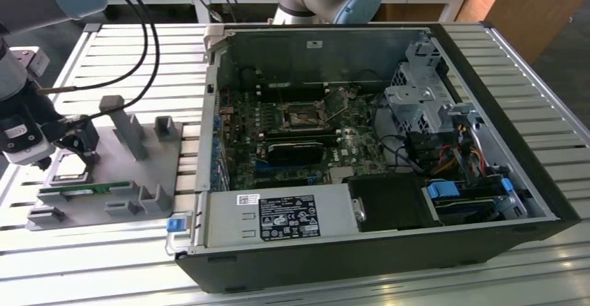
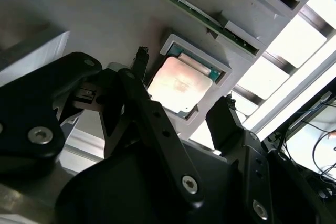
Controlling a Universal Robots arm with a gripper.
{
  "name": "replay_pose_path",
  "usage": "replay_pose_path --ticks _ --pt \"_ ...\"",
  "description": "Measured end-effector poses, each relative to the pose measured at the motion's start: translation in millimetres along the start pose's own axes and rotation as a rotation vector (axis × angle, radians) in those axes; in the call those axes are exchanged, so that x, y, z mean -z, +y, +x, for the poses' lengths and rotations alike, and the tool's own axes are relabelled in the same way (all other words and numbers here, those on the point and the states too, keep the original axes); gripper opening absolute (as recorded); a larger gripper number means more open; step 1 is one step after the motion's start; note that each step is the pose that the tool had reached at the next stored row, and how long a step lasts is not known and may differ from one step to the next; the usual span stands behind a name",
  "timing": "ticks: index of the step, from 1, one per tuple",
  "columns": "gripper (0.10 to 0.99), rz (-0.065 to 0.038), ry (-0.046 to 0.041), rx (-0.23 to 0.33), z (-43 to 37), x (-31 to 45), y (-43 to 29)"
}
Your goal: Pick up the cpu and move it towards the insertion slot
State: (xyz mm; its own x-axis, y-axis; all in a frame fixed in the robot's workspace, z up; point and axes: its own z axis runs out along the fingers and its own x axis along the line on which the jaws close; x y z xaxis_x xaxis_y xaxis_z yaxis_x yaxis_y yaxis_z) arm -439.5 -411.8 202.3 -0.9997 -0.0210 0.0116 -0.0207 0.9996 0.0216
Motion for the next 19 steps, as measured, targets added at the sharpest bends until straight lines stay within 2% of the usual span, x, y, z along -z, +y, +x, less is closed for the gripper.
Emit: replay_pose_path --ticks 19 --pt "0.722 0.000 0.0005 0.000 0.2 -15.8 2.0"
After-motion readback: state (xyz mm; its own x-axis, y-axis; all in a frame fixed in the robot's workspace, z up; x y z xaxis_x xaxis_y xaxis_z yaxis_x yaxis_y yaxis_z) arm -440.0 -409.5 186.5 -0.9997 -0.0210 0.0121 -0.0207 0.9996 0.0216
